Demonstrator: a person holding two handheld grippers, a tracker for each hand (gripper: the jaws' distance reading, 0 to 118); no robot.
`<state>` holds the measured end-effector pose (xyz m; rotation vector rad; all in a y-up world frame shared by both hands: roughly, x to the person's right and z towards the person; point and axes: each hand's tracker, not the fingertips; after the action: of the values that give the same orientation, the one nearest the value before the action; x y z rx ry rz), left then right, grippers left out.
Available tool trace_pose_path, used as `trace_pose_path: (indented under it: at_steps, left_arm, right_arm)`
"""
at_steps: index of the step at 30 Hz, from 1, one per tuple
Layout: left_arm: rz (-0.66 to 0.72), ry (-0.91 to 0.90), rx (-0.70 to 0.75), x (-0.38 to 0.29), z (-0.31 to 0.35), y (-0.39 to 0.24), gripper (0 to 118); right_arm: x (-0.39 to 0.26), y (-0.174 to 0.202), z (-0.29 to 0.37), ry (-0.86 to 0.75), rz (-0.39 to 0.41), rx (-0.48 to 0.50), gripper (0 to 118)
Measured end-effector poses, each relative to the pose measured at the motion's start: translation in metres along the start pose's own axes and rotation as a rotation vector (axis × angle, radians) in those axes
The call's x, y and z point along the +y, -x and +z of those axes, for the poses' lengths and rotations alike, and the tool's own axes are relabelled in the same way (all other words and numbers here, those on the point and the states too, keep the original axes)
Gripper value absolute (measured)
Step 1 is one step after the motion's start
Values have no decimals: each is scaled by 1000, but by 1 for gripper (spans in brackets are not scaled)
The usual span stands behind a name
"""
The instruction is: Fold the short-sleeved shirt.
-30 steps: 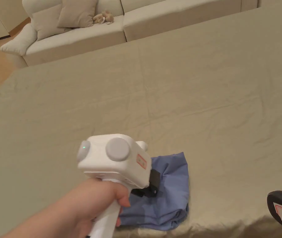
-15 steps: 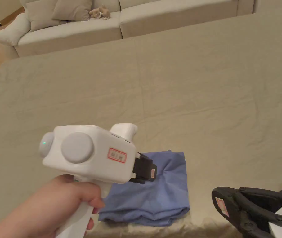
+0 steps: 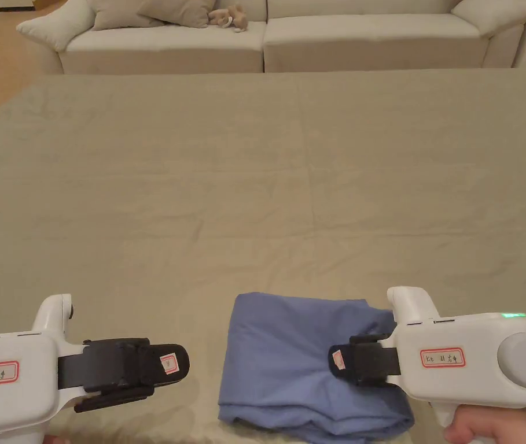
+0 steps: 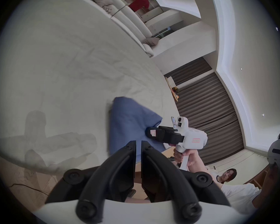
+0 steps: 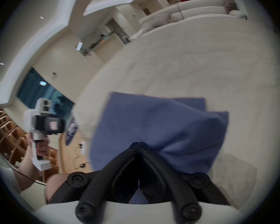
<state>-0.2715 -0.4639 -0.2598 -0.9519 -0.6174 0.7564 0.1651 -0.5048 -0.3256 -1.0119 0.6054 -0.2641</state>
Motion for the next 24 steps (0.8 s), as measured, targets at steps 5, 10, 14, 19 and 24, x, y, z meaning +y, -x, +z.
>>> trace_pose_path:
  at_steps: [5,10,14,19,24]
  left_arm:
    - [76,41,-59,3,-20,35,8]
    - [54,139,-137,18,-59,43,10]
    - [54,175,-176,38,-84,66,91]
    - [101,218,-274,53,-110,70,94]
    - [73,271,-297,63,-152,55,94]
  right_arm:
    - [-3,-7,-8,9,-44,40,0]
    - [1,-2,-9,31,-12,22,0]
    - [1,6,-7,28,9,9,0]
    - [1,14,-4,38,24,4,0]
    - [3,13,-3,47,18,20,0]
